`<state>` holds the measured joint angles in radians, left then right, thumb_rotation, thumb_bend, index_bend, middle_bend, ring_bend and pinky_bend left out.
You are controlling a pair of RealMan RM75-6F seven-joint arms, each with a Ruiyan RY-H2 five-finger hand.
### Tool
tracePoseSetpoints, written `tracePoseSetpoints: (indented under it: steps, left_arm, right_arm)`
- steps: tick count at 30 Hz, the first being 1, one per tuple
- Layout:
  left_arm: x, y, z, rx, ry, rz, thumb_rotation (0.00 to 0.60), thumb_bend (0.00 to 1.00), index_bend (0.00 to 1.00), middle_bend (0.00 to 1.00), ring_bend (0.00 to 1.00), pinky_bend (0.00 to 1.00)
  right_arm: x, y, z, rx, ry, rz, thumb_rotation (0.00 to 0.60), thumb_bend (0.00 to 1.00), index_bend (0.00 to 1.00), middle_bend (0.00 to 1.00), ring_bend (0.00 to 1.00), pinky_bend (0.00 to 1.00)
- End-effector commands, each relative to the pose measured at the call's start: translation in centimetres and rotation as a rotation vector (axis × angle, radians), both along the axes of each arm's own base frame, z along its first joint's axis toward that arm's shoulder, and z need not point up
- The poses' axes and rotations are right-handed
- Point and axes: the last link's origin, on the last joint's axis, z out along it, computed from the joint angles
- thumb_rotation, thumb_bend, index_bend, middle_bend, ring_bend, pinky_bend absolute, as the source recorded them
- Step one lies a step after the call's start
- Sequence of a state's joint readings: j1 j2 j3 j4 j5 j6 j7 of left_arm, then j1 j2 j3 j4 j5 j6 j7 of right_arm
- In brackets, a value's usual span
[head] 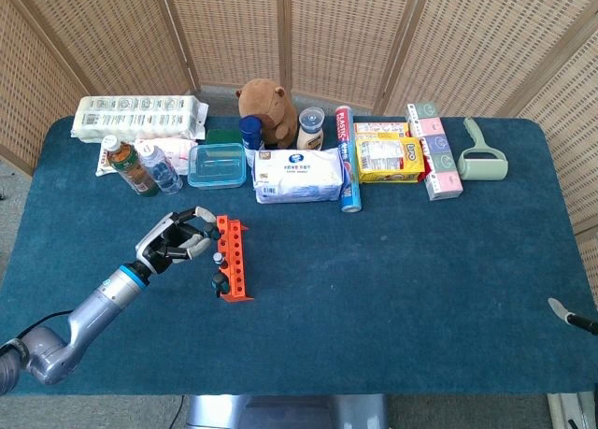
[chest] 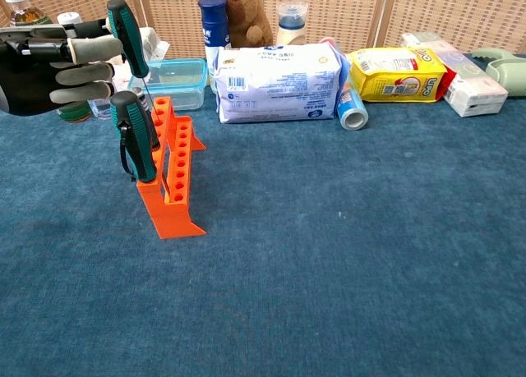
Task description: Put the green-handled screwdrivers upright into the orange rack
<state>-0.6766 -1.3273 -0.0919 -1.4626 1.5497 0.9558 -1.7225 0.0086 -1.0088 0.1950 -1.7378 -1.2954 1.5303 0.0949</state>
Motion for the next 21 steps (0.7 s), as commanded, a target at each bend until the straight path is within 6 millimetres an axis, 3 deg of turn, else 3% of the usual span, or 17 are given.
tracePoseSetpoints:
  steps: [1, 21]
  left_arm:
    - [0.1, 0.0, -0.2, -0.005, 0.003, -0.002, 0.600, 0.50, 0.56, 0.96, 0.97, 0.99]
    - [-0.7, 0.4, -1.4, -0.016, 0.026, 0.027, 0.600, 0.50, 0.56, 0.96, 0.97, 0.99]
  right_arm:
    - [0.0, 0.0, 0.0, -0.001, -0.001, 0.001, 0.600, 0.09, 0.07, 0.06, 0.00, 0.00]
    - [0.0, 0.1, 0.2, -0.002, -0.015, 0.005, 0.600, 0.09, 0.07, 0.06, 0.00, 0.00]
